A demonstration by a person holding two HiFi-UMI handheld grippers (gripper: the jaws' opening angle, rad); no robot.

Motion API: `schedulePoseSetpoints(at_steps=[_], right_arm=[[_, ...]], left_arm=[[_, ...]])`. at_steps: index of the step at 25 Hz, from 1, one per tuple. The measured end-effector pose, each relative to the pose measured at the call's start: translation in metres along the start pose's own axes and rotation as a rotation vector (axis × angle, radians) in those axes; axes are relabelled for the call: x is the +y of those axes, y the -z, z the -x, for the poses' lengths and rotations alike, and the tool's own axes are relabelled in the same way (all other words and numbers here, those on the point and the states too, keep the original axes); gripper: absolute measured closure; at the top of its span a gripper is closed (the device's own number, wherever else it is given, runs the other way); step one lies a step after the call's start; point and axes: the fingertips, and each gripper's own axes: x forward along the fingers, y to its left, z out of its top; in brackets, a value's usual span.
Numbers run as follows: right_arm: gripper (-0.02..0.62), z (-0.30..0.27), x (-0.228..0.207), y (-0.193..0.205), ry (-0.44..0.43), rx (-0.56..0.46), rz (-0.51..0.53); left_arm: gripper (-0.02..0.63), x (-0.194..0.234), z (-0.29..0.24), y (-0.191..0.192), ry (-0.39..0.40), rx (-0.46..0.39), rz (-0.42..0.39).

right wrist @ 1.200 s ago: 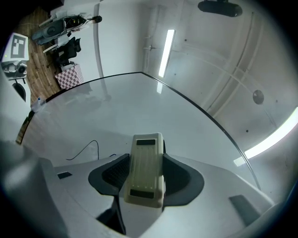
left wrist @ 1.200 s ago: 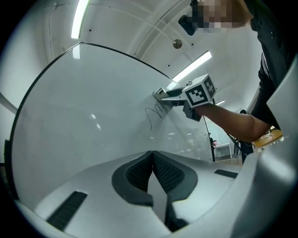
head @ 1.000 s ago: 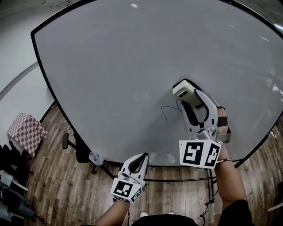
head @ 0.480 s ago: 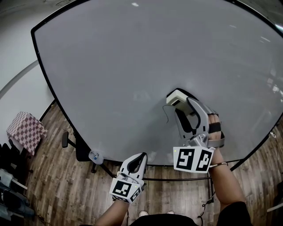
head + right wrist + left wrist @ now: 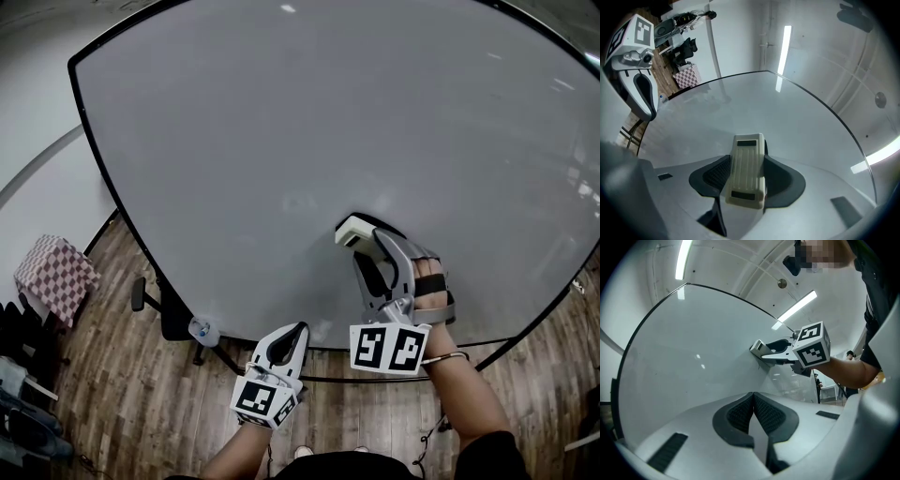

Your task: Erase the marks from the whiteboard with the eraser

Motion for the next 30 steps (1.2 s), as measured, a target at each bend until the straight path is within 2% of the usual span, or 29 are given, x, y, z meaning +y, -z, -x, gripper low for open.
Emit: schedulePoseSetpoints(at_steps=[12, 19, 22, 25, 30], right_arm=[[0.351, -0.002, 0.086, 0.002, -0.156, 0.02, 0.05], [0.351, -0.001, 0.109, 0.002, -0.214, -0.001, 0.027], [0.35, 0.0, 0.11, -0.002, -0.227, -0.031, -0.036], [0.348, 0.013, 0.097, -0.004, -0.231, -0.069, -0.161], [0.348, 0.04, 0.054, -0.014, -0.146, -0.135, -0.378]], left_arm=[[0.588, 0.014, 0.011, 0.0, -0.046, 0.007, -0.01], [0.588, 0.017, 0.017, -0.004, -0.069, 0.012, -0.01], [0.588, 0.022, 0.017, -0.003, -0.069, 0.01, -0.011], [0.588, 0.017, 0.017, -0.005, -0.067, 0.007, -0.017], [0.588, 0.018, 0.015, -0.01, -0.056, 0.0, -0.023]])
